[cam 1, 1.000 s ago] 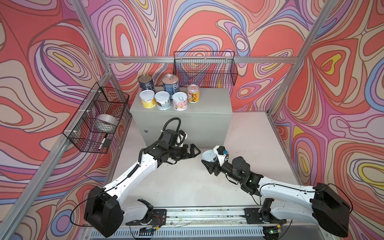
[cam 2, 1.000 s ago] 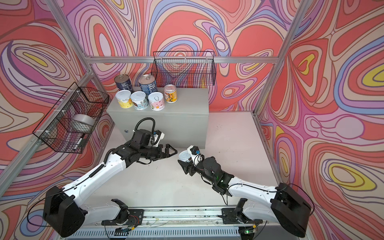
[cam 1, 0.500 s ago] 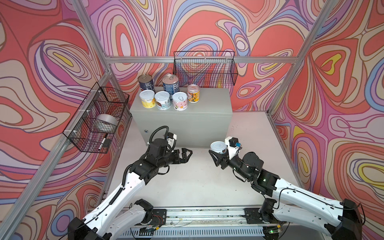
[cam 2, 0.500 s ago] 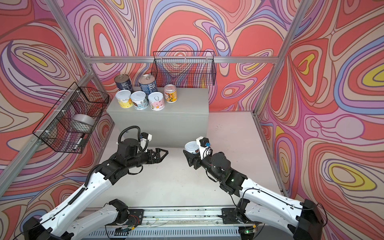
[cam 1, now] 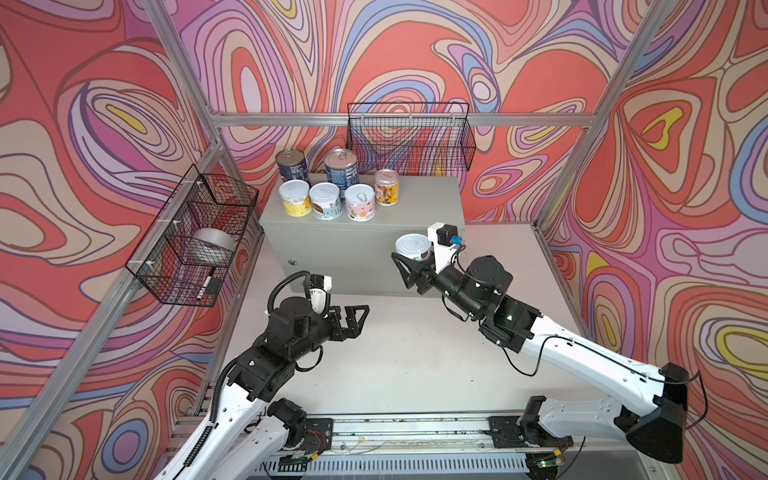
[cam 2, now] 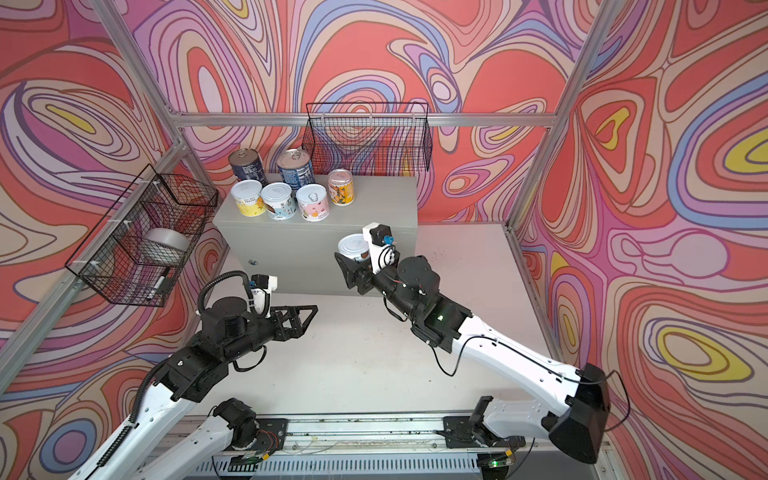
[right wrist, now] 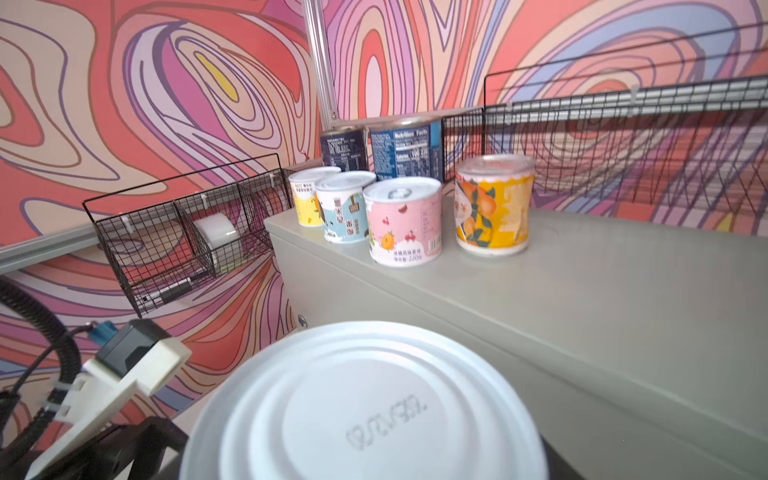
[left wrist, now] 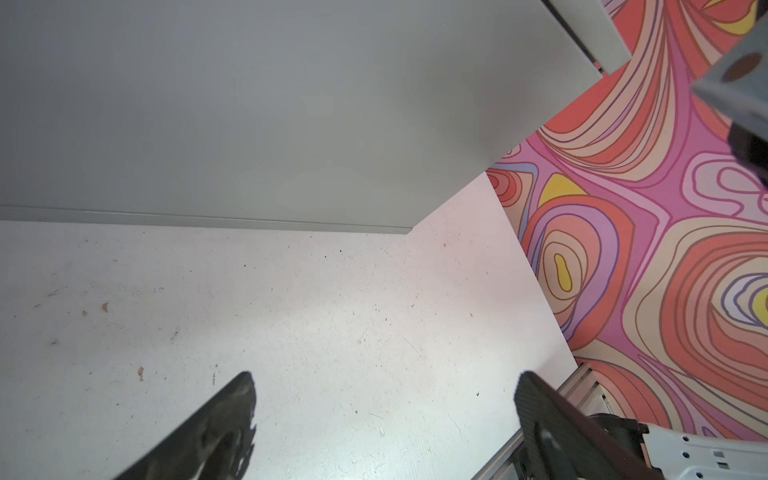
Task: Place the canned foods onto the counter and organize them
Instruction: 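Carry the light blue can with the right gripper onto the grey cabinet top, then set the light blue can down beside the juice can and open the right gripper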
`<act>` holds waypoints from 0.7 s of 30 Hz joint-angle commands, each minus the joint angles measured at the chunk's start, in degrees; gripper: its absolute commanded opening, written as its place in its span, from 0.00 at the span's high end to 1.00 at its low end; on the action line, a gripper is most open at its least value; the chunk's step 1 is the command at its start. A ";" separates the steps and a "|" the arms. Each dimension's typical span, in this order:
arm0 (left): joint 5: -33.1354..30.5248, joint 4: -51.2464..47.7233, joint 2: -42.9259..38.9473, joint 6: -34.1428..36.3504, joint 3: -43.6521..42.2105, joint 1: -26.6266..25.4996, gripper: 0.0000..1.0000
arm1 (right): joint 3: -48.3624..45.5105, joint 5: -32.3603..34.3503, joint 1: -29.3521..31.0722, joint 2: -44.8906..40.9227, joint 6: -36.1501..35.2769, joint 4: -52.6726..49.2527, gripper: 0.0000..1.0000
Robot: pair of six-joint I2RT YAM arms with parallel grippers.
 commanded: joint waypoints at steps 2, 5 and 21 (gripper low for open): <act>-1.93 -3.13 -1.28 0.29 -0.03 0.14 0.00 | 6.92 -1.61 -1.22 2.28 -2.32 6.67 0.41; -1.13 -3.67 -1.76 1.40 0.98 0.16 0.00 | 10.11 -3.22 -3.64 5.45 -1.16 7.02 0.41; -6.41 -8.55 -6.45 1.36 2.59 0.13 0.00 | 30.98 -11.49 -19.84 24.52 2.75 3.15 0.40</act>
